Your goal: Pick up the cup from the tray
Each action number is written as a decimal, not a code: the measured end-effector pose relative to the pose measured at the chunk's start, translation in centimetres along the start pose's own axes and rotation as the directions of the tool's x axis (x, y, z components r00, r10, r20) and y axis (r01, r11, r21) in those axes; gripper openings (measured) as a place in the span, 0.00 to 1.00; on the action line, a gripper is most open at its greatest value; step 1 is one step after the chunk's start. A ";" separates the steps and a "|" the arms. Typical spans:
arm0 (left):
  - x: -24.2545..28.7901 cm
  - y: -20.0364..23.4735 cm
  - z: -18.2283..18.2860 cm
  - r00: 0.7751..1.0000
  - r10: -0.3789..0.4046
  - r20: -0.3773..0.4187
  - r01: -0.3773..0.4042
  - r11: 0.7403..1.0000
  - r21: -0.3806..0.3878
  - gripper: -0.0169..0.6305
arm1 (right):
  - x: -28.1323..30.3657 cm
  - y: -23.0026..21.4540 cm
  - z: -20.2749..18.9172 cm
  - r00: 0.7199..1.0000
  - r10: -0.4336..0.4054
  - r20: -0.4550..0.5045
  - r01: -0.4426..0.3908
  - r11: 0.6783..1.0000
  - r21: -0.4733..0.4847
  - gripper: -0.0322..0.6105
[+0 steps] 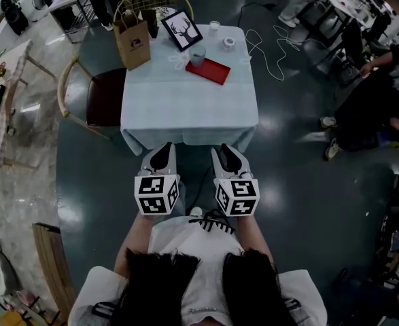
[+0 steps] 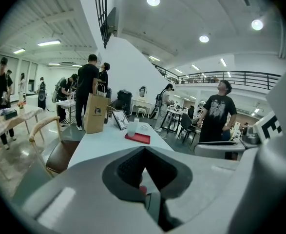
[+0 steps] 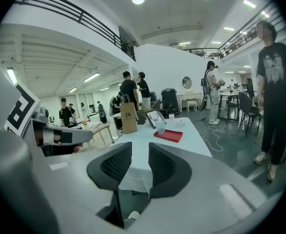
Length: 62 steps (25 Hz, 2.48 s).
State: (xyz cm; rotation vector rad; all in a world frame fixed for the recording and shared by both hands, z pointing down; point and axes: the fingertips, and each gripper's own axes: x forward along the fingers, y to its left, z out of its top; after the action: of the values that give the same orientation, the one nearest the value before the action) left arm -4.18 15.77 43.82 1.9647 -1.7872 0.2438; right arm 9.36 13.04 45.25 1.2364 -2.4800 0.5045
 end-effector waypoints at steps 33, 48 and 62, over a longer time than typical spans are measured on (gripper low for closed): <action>11.3 10.3 7.9 0.990 -0.119 -0.080 0.122 0.992 0.032 0.03 | 14.1 0.1 9.6 0.986 -0.130 0.106 0.122 0.990 0.077 0.50; 15.0 12.4 9.6 0.990 -0.129 -0.061 0.128 0.992 -0.019 0.03 | 18.8 -1.8 11.9 0.984 -0.122 0.131 0.118 0.992 0.036 0.56; 22.5 12.9 11.9 0.990 -0.124 -0.062 0.121 0.991 -0.053 0.03 | 27.3 -7.2 14.5 0.987 -0.111 0.113 0.113 0.994 -0.009 0.69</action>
State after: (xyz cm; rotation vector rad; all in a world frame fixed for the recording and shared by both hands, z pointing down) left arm -15.81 -10.20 45.98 1.9996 -1.6101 0.2184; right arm -2.27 -16.44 45.49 1.4256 -2.4821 0.3966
